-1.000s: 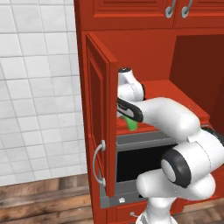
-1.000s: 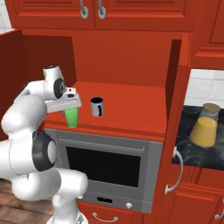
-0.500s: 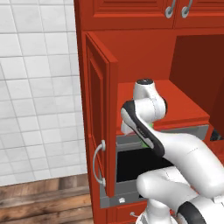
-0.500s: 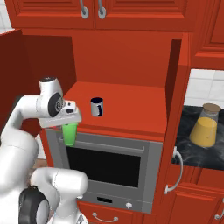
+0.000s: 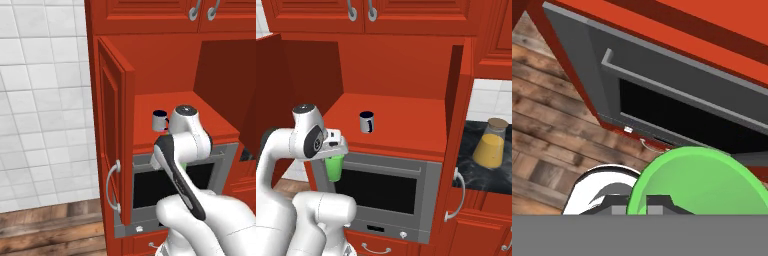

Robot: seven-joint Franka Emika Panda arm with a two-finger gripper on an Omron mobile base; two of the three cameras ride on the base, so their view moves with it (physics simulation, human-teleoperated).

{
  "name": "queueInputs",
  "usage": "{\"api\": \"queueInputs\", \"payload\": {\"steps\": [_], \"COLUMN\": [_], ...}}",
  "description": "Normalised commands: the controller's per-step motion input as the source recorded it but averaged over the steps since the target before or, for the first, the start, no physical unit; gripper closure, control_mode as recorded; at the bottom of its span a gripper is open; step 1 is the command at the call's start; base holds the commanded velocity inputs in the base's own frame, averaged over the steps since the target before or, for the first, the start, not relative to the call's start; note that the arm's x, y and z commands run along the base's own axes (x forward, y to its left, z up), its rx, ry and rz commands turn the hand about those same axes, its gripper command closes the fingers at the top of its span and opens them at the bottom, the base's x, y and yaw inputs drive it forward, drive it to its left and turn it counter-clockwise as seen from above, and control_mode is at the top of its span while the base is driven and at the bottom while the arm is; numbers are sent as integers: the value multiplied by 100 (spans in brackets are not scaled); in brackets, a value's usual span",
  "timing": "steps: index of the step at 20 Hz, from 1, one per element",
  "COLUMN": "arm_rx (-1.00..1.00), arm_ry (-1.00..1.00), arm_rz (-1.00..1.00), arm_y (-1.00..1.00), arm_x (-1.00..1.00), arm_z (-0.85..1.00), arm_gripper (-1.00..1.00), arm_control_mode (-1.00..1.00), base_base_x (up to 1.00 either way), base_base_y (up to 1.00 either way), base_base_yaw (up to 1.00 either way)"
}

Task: There is a tray on the dining counter. Grab the cup, mug, and pitcher and place them on the tray. The pitcher may be placed next to the tray if it cannot fit the tray.

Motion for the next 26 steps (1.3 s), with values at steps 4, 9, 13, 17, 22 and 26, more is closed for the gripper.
{"api": "queueInputs", "payload": {"steps": [4,9,13,17,22,26], "arm_rx": [0,0,0,0,0,0], "arm_ry": [-1,0,0,0,0,0], "arm_rz": [0,0,-2,-2,0,0], "arm_y": [-1,-8,-3,-2,0,0], "arm_x": [-22,-14,-9,-7,0,0], "arm_z": [12,8,7,7,0,0], "arm_gripper": [100,100,100,100,100,100], "arm_control_mode": [-100,-100,-100,-100,100,100], "base_base_x": [0,0,0,0,-40,-89], "base_base_y": [0,0,0,0,-5,-15], "base_base_yaw": [0,0,0,0,-3,-8]}}
